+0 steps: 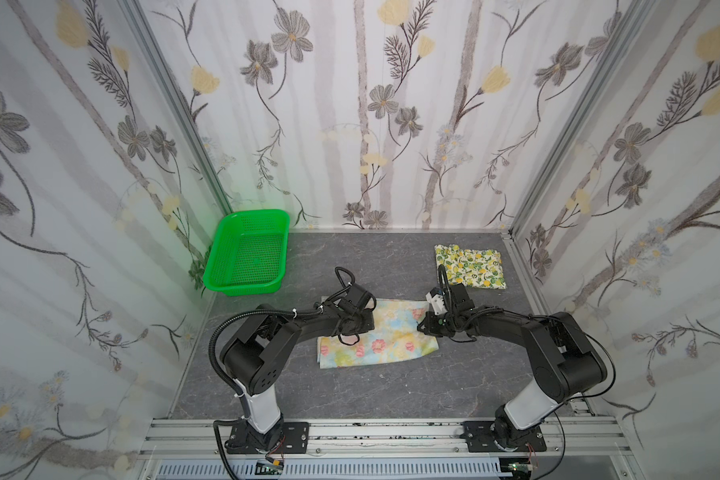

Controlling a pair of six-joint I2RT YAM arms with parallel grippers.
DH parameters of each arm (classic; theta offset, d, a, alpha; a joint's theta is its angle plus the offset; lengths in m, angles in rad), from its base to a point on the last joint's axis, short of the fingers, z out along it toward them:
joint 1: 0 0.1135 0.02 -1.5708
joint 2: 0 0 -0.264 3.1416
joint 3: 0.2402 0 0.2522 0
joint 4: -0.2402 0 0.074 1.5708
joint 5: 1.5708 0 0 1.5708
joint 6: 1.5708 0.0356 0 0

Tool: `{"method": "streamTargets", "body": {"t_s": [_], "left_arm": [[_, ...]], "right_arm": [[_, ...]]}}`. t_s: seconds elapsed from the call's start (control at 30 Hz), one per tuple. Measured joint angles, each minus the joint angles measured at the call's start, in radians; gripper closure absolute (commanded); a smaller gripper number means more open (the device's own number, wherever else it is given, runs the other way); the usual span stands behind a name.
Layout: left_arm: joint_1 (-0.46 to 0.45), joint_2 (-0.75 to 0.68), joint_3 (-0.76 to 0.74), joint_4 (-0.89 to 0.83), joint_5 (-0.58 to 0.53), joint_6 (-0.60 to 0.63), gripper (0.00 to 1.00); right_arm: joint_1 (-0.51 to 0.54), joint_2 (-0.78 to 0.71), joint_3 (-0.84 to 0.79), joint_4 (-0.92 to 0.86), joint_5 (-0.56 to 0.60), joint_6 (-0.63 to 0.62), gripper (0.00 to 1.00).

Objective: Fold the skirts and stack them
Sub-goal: 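Fold the skirt over again with the right gripper while left holds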

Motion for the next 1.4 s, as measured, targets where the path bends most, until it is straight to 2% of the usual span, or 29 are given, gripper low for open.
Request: {"method": "streamTargets", "body": {"t_s": [0.27,0.57,1.0,1.4], "left_arm": [[0.064,-0.097,-0.076,-0.028,-0.008,0.015,1.00],[0.074,-0.094,-0.106,-0.028,-0.015,0.041,1.00],[-0.004,-0.026,-0.078,0.086,-0.008,-0.018,1.00],[-0.121,0.094,0.000,0.225,0.042,-0.112,1.00]], "right_arm": [[-0.001,-0.105,0.141,-0.233,0.161,-0.035,1.00],[0.021,-0.143,0.264,-0.421,0.293,-0.067,1.00],[0.118,-0.130,0.417,-0.576,0.405,-0.077,1.00],[0.230,-0.094,0.457,-0.608,0.426,-0.037,1.00]]}}
